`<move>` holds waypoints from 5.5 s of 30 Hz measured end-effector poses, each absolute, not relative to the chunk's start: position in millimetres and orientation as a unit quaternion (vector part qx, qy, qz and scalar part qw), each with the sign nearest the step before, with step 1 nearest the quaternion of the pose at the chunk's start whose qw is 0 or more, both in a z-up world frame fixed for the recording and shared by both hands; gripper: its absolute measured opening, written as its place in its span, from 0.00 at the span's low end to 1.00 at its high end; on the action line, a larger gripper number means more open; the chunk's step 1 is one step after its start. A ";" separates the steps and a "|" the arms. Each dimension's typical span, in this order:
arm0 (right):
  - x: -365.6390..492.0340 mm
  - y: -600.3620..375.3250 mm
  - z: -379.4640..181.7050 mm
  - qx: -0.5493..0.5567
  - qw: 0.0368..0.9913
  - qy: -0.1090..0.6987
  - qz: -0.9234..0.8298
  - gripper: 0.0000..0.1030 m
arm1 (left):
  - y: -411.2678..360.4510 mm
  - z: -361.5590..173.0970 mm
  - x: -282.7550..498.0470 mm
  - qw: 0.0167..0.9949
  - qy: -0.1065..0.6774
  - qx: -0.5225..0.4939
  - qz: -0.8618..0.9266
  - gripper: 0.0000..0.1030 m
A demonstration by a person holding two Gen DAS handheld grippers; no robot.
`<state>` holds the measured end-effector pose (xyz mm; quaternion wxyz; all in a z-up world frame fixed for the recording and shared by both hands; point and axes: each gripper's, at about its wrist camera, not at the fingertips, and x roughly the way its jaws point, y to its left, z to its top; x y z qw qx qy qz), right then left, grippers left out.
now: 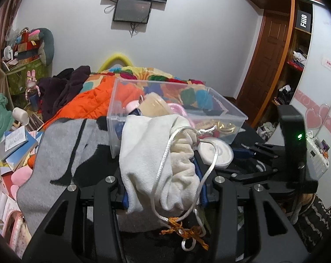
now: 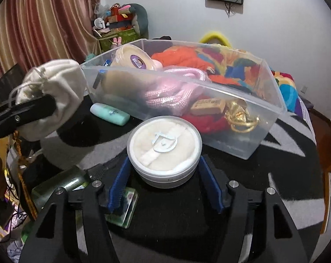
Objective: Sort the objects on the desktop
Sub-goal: 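Lift the white drawstring bag with the left tool while the right tool grasps the white round container, then carry the drawstring bag and white container over the clear box with both tools, then open both tools to drop the bag and container into the box, then withdraw, then grasp the dark green bottle with the left tool while the right tool grasps the small patterned card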
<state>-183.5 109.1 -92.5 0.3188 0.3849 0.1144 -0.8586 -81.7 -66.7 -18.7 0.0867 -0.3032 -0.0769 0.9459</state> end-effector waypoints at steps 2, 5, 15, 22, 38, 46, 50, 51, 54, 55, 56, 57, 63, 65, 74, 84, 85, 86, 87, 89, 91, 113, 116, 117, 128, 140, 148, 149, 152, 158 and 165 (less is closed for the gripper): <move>-182.4 105.4 -92.5 0.379 0.317 0.128 -0.860 0.58 | -67.0 -14.5 -82.3 0.087 -0.081 -0.296 0.948 0.44; -176.6 106.6 -90.5 0.365 0.313 0.135 -0.866 0.58 | -66.1 -7.8 -81.9 0.087 -0.081 -0.284 0.951 0.44; -156.5 133.0 -59.4 0.320 0.329 0.092 -0.884 0.53 | -60.6 10.2 -91.6 0.092 -0.075 -0.264 0.957 0.44; -164.2 130.4 -61.0 0.347 0.327 0.111 -0.872 0.41 | -47.8 19.3 -101.9 0.105 -0.066 -0.258 0.958 0.44; -188.3 103.6 -86.7 0.392 0.339 0.105 -0.849 0.65 | -38.8 17.3 -143.7 0.109 -0.056 -0.280 0.952 0.44; -184.0 105.7 -83.2 0.370 0.347 0.100 -0.856 0.61 | -36.8 12.0 -160.0 0.118 -0.062 -0.292 0.947 0.44; -173.0 123.6 -69.4 0.351 0.355 0.077 -0.863 0.61 | -33.0 10.7 -169.1 0.122 -0.062 -0.295 0.946 0.44; -170.9 128.6 -65.2 0.346 0.356 0.072 -0.865 0.61 | -31.3 10.3 -171.1 0.123 -0.061 -0.295 0.945 0.44; -167.3 141.1 -49.5 0.328 0.348 0.060 -0.876 0.61 | -26.7 8.3 -178.3 0.123 -0.056 -0.299 0.945 0.44; -166.7 145.0 -43.1 0.321 0.345 0.056 -0.880 0.61 | -25.0 7.6 -180.7 0.124 -0.056 -0.300 0.944 0.44; -166.7 148.8 -35.8 0.312 0.342 0.051 -0.885 0.61 | -23.5 6.6 -183.9 0.125 -0.056 -0.302 0.943 0.44; -167.1 151.7 -31.5 0.305 0.339 0.049 -0.888 0.61 | -22.4 5.4 -184.9 0.126 -0.057 -0.303 0.943 0.44; -185.4 153.0 -11.2 0.278 0.305 0.055 -0.909 0.61 | -14.7 2.9 -198.1 0.123 -0.052 -0.310 0.941 0.44; -200.6 149.5 -10.7 0.280 0.292 0.059 -0.913 0.61 | -14.3 1.8 -201.0 0.120 -0.051 -0.312 0.941 0.44; -237.8 136.8 -18.7 0.294 0.267 0.064 -0.915 0.61 | -18.8 -7.9 -215.0 0.105 -0.064 -0.334 0.934 0.45; -255.4 135.8 -28.7 0.316 0.266 0.068 -0.908 0.61 | -18.3 -6.2 -213.3 0.099 -0.062 -0.342 0.932 0.53; -256.3 137.1 -29.7 0.320 0.267 0.064 -0.907 0.61 | -20.5 -5.6 -213.0 0.099 -0.067 -0.342 0.932 0.54; -257.6 138.8 -30.4 0.324 0.268 0.060 -0.905 0.61 | -22.2 -4.7 -212.8 0.098 -0.073 -0.340 0.932 0.58; -258.4 139.7 -30.6 0.326 0.269 0.057 -0.905 0.61 | -24.6 -3.8 -212.6 0.101 -0.082 -0.339 0.932 0.62; -257.0 141.8 -28.7 0.322 0.267 0.054 -0.907 0.61 | -29.3 -1.1 -210.6 0.124 -0.109 -0.335 0.928 0.69; -252.8 140.3 -26.2 0.316 0.270 0.058 -0.908 0.61 | -31.6 3.0 -207.2 0.127 -0.122 -0.332 0.927 0.72; -174.4 144.1 -29.1 0.307 0.305 0.089 -0.897 0.61 | -44.7 -5.8 -121.0 0.094 -0.045 -0.348 0.932 0.74; -160.5 143.4 -40.5 0.317 0.313 0.090 -0.891 0.62 | -46.4 -14.3 -104.9 0.089 -0.031 -0.355 0.930 0.76; -157.7 144.4 -43.3 0.320 0.314 0.090 -0.889 0.62 | -46.5 -17.0 -100.1 0.089 -0.029 -0.357 0.929 0.76; -121.1 124.7 -79.0 0.354 0.337 0.108 -0.865 0.62 | -43.4 -34.4 -56.8 0.105 -0.020 -0.375 0.921 0.85; -116.9 111.7 -96.5 0.362 0.339 0.111 -0.862 0.61 | -33.3 -56.5 -60.3 0.120 -0.035 -0.402 0.907 0.86; -127.4 119.6 -96.0 0.366 0.324 0.092 -0.868 0.34 | -23.0 -52.4 -79.8 0.120 -0.045 -0.393 0.911 0.86; -128.9 121.2 -96.0 0.366 0.322 0.091 -0.868 0.32 | -21.1 -52.6 -82.1 0.121 -0.047 -0.394 0.910 0.86; -131.8 124.2 -95.9 0.364 0.316 0.091 -0.871 0.26 | -13.8 -53.7 -88.2 0.125 -0.046 -0.394 0.910 0.86; -134.6 129.3 -95.2 0.361 0.311 0.089 -0.875 0.22 | -0.5 -55.3 -104.4 0.127 -0.037 -0.400 0.907 0.86; -141.4 139.7 -95.0 0.362 0.307 0.072 -0.877 0.22 | -20.8 -52.9 -102.1 0.120 -0.075 -0.389 0.910 0.86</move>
